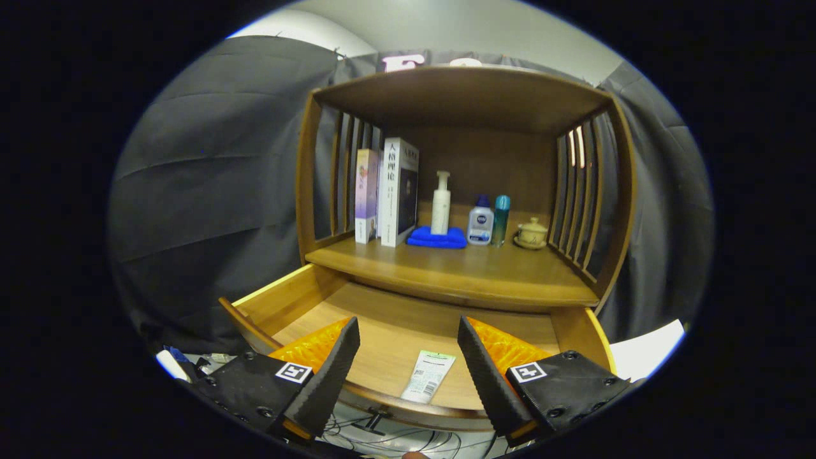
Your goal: Pull open the drawer, take out the items inside it, and place them on the countertop above the cabinet.
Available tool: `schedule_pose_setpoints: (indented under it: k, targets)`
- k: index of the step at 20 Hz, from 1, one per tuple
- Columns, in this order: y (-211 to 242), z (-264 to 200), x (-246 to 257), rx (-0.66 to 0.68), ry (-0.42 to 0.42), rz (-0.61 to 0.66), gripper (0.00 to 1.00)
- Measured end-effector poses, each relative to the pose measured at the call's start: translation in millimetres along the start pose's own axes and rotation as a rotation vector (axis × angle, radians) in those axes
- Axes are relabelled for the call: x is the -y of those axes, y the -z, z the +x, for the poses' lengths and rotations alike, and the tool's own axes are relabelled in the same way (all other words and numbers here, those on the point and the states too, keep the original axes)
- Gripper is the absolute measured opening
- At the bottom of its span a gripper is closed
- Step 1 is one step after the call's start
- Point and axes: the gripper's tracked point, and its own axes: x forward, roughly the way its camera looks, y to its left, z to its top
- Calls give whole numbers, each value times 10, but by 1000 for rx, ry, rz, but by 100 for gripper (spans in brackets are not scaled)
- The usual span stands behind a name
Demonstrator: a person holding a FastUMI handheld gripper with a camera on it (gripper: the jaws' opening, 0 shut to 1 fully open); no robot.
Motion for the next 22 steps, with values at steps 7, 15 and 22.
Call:
schedule_pose_setpoints:
  k: [7,15,22]
  targets:
    - [134,572,90,-245,-48,49,97]
    - [574,808,175,-562,-74,151,97]
    - [901,856,223,-672,-62,198,97]
